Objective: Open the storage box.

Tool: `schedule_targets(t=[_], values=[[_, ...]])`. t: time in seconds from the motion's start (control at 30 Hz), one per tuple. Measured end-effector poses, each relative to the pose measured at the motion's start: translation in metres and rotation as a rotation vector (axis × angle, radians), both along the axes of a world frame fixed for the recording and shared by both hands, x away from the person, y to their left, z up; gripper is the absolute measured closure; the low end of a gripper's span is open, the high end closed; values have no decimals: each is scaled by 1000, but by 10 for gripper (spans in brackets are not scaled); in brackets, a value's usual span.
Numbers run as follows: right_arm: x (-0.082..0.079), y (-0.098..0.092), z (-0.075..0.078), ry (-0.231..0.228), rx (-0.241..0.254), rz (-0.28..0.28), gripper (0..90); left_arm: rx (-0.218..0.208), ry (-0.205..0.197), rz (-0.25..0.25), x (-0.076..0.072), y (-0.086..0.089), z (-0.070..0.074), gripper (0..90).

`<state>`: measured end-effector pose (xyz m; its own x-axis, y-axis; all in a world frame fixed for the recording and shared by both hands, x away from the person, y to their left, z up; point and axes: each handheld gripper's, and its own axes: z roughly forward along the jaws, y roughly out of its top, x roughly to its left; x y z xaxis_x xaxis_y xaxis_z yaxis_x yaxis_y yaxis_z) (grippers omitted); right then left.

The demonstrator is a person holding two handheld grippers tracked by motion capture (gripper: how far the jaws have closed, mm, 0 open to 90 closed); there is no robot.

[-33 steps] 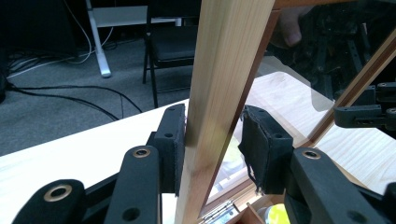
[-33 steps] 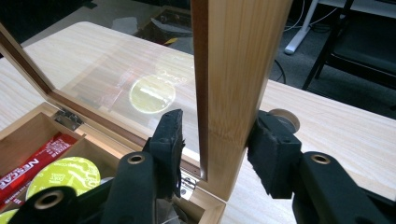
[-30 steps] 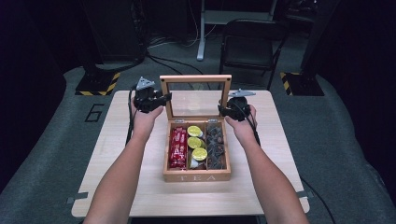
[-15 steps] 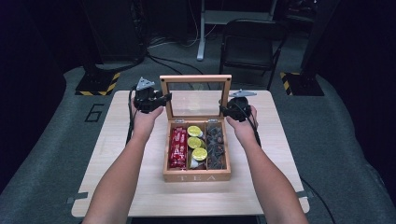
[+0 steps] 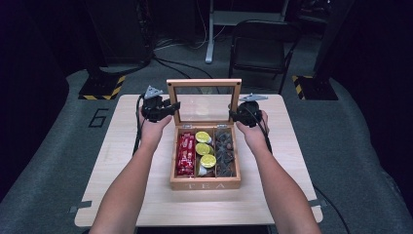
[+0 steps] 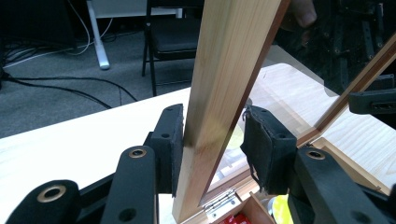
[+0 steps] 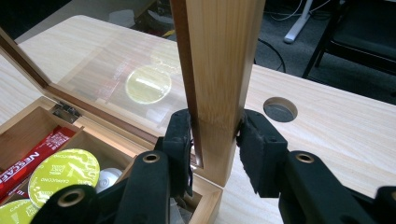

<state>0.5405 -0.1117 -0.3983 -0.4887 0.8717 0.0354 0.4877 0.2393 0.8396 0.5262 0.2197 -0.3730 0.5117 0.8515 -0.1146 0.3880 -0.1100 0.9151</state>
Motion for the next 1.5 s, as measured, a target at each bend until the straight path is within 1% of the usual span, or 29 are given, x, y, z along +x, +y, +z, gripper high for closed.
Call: schedule_targets(t=[0.1,0.17,0.23,0.27,0.33,0.47,0.53,0.57,0.8,0.93,1.03,1.07,1.17,1.27,1.37,1.43,1.47,1.5], values=[[0,1,0,2,-2,-2,643,7,-6,-1,0,0,0,586],[0,0,0,3,2,-4,640,11,-3,-5,0,0,0,589],[1,0,0,5,9,-6,635,3,-6,-2,1,0,-1,592],[1,0,-1,14,26,-14,632,2,-4,0,1,0,-1,592],[2,-1,-1,15,35,-17,626,7,-5,1,2,0,-1,594],[4,1,-4,22,26,-16,607,9,-4,3,3,0,-1,598],[4,1,-6,25,21,-16,610,4,-3,4,4,0,-1,599],[4,1,-6,34,25,-19,613,5,-4,7,4,0,-1,599],[7,-1,-6,43,29,-11,635,10,-2,14,5,-1,-1,599],[6,0,-5,39,6,-14,641,2,-5,17,5,-1,-3,598],[6,0,-5,40,6,-12,641,-7,12,18,5,-1,-7,592],[6,0,-5,42,7,-12,641,-6,15,19,5,-1,-9,590],[6,0,-5,44,7,-10,642,-24,18,20,5,0,-15,587],[6,0,-5,42,5,-11,642,-24,24,19,5,0,-17,585],[7,0,-6,38,4,-11,643,-17,48,23,5,0,-17,564],[7,0,-6,36,7,-14,644,-14,44,24,5,0,-18,537],[7,0,-6,35,8,-16,644,-22,48,25,4,-1,-19,536],[8,0,-6,33,7,-18,644,-18,47,22,3,-1,-19,533]])
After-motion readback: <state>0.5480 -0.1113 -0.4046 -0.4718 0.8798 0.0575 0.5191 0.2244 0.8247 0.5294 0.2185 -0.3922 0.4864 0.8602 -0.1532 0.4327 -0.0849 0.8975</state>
